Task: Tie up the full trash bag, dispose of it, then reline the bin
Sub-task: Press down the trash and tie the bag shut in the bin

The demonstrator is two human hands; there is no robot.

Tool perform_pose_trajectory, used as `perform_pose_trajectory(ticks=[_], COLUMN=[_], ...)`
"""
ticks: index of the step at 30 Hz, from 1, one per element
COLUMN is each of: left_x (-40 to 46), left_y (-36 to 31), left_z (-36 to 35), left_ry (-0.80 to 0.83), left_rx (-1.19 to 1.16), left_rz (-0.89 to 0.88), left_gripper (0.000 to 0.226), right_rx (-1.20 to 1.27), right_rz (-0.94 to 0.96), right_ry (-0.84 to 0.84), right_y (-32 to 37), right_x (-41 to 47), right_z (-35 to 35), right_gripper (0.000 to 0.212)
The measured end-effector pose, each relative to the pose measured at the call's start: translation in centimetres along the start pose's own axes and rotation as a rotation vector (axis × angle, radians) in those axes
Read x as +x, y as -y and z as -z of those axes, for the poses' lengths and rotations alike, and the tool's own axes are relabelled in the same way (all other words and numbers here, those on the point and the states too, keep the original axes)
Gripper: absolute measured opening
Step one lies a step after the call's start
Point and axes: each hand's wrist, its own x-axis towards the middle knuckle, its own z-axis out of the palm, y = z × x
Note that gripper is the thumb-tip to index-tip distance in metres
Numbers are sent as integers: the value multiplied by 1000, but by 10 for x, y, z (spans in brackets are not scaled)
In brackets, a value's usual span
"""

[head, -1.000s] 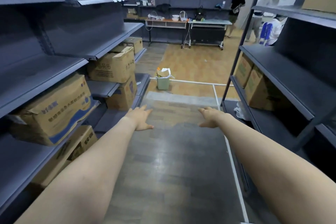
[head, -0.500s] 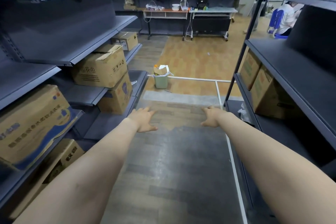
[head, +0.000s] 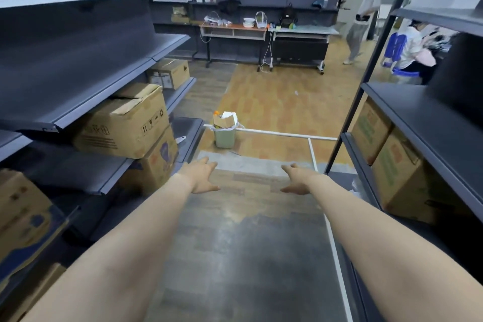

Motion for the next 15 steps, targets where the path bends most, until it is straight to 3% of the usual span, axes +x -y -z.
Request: perform_pose_trajectory(ticks=[7,15], left_x=[84,203], left_y=[4,-15], left_z=[24,57], left_ry=[43,94], left_rx=[13,-7], left_rz=[13,125], left_gripper=[76,81], right_rx=[28,-9], right_rz=[-14,108], right_ry=[33,14], right_y=[-29,-74], right_x=[80,200], right_z=[37,94], right_gripper=[70,73])
